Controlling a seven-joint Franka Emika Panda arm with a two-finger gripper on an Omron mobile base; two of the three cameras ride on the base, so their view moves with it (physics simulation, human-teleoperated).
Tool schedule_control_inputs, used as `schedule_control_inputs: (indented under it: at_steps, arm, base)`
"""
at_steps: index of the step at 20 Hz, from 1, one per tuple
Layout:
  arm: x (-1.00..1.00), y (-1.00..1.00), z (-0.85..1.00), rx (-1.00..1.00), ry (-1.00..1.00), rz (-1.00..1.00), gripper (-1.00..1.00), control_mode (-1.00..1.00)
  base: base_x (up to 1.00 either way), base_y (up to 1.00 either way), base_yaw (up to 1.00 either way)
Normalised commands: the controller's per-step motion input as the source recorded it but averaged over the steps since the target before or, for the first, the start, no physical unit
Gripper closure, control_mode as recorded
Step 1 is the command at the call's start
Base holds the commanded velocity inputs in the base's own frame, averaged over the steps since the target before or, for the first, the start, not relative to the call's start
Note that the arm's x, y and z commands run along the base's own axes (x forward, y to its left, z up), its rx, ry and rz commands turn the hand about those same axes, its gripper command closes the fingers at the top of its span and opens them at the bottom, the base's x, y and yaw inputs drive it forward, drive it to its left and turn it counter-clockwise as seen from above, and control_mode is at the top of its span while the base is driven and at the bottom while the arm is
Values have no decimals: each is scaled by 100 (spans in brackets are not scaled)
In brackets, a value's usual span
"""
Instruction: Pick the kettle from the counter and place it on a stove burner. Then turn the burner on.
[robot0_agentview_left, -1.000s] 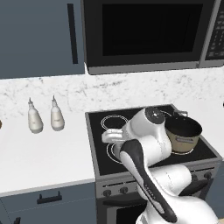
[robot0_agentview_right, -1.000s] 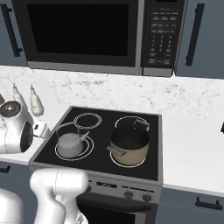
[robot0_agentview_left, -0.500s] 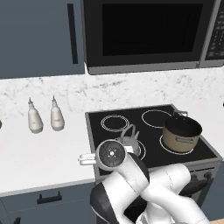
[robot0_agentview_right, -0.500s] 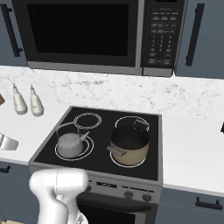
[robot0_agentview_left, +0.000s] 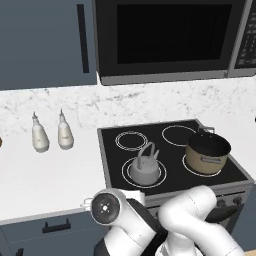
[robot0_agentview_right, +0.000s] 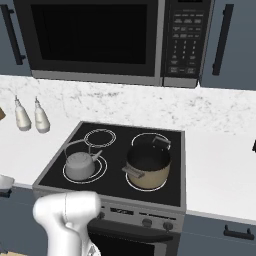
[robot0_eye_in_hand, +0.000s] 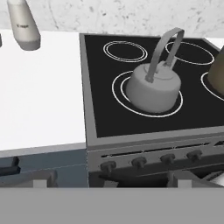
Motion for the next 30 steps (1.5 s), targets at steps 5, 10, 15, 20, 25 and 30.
schedule_control_inputs:
  at_steps: [5,10,15,20,25,30]
  arm:
    - [0,0,-80,0,-21,0,-100,-100]
    - [0,0,-91,0,-31,0,-100,-100]
    - [5,3,-77,-1,-34,0,-100,-100]
    - [25,0,-60,0,-36,0,-100,-100]
    - [38,0,-38,1,-29,-1,-100,-100]
    - [27,14,-36,2,-23,-2,-100,-100]
  base:
    - [0,0,0]
    - [0,0,0]
    - [0,0,0]
    - [0,0,0]
    - [0,0,0]
    - [0,0,0]
